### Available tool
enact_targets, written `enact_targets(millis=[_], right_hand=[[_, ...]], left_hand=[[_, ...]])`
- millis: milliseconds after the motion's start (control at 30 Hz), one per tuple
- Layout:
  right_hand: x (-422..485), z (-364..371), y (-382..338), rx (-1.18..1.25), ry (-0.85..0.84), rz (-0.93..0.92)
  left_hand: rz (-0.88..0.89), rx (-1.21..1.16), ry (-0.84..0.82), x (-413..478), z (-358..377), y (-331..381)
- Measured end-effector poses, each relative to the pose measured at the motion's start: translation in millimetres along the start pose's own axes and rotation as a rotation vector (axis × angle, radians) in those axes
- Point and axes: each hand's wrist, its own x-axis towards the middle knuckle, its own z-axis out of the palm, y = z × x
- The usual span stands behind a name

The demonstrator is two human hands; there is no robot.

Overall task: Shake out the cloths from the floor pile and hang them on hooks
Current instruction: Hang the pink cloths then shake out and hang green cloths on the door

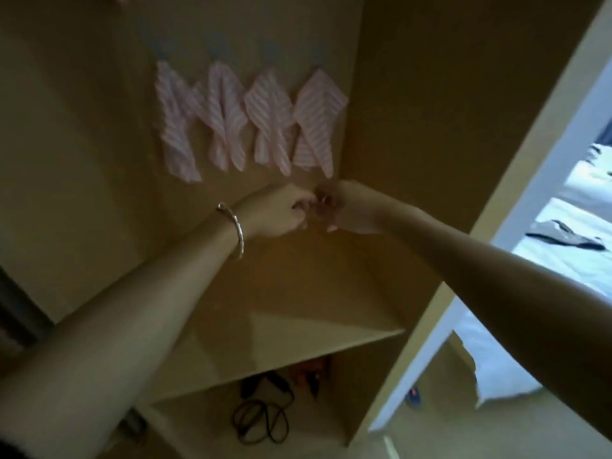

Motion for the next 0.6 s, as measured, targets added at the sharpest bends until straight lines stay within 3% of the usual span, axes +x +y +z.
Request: enact_targets(millis=[300, 433, 600], right_hand=[[-106, 15, 76, -0.202, -0.070, 0.214], [-172, 19, 114, -0.191, -0.164, 0.351], [-301, 26, 163, -0.099, -0.157, 0.543]], left_hand=[[0.084, 0.068, -0.196, 7, 90, 78], [0.050, 0.099, -0.225, 3, 139, 124], [0.119, 0.076, -0.329, -7, 220, 225]])
